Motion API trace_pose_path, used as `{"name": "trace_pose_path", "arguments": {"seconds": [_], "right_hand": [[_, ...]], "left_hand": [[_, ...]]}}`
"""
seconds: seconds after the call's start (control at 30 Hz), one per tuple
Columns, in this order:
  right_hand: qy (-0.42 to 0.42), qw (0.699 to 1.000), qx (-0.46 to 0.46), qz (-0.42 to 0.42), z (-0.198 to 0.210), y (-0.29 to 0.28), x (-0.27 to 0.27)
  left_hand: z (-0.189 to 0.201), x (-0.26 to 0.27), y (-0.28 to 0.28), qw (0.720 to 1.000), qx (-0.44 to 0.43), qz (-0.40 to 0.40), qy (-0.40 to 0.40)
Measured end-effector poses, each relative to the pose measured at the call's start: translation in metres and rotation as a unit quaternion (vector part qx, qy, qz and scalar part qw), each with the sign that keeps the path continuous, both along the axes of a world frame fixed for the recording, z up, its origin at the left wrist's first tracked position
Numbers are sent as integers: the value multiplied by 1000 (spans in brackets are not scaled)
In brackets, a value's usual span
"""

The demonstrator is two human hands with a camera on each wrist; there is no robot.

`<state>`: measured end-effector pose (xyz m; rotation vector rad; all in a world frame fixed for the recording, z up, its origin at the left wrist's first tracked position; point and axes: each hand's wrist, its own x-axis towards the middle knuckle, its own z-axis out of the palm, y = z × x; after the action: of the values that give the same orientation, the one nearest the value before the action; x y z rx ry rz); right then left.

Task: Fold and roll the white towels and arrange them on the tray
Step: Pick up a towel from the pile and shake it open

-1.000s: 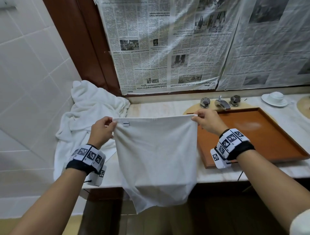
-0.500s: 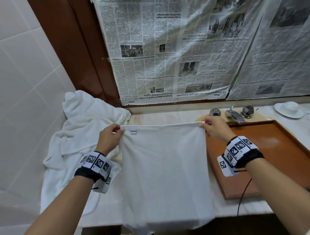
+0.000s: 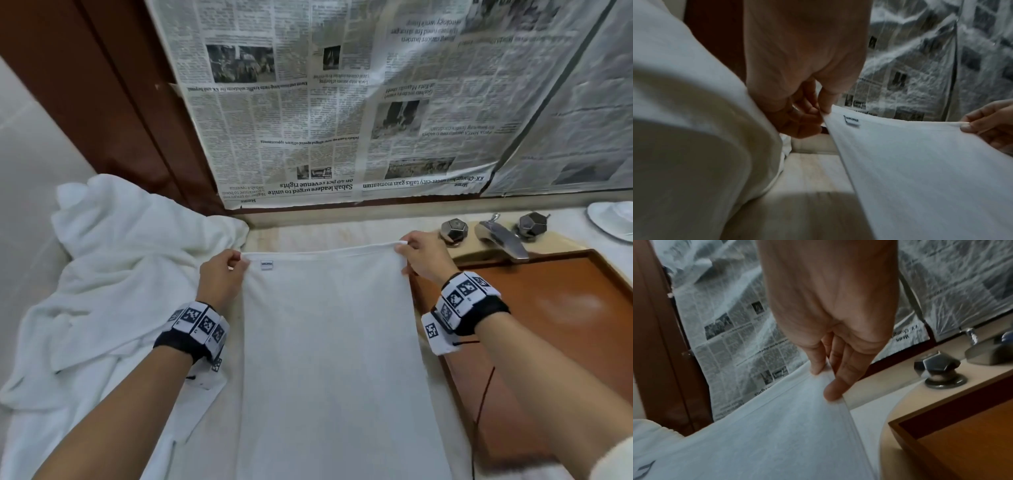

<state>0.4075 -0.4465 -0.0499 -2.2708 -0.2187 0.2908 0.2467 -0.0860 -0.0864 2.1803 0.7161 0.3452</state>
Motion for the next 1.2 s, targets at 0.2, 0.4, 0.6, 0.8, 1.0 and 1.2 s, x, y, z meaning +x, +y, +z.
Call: {"name": "trace_pose_path", "arguments": {"seconds": [0.2, 0.4, 0.6, 0.8, 1.0, 1.2], "right_hand": [[40, 999, 2, 9, -45, 22, 53], [52, 998, -35, -6, -79, 41, 93], [52, 997, -56, -16, -108, 57, 115], [21, 992, -121, -8, -97, 61, 103], [-32, 972, -179, 150, -89, 89, -8], [-38, 926, -296, 232, -131, 130, -37]], "left_hand": [[-31, 51, 11, 997, 32, 36, 64], [-64, 98, 22, 987, 72, 36, 138], [-83, 123, 30, 980, 85, 45, 174], [-94, 116, 19, 982, 151, 9, 111], [-95, 63, -52, 974, 185, -99, 84], [-110, 66, -97, 934, 203, -185, 227]]}}
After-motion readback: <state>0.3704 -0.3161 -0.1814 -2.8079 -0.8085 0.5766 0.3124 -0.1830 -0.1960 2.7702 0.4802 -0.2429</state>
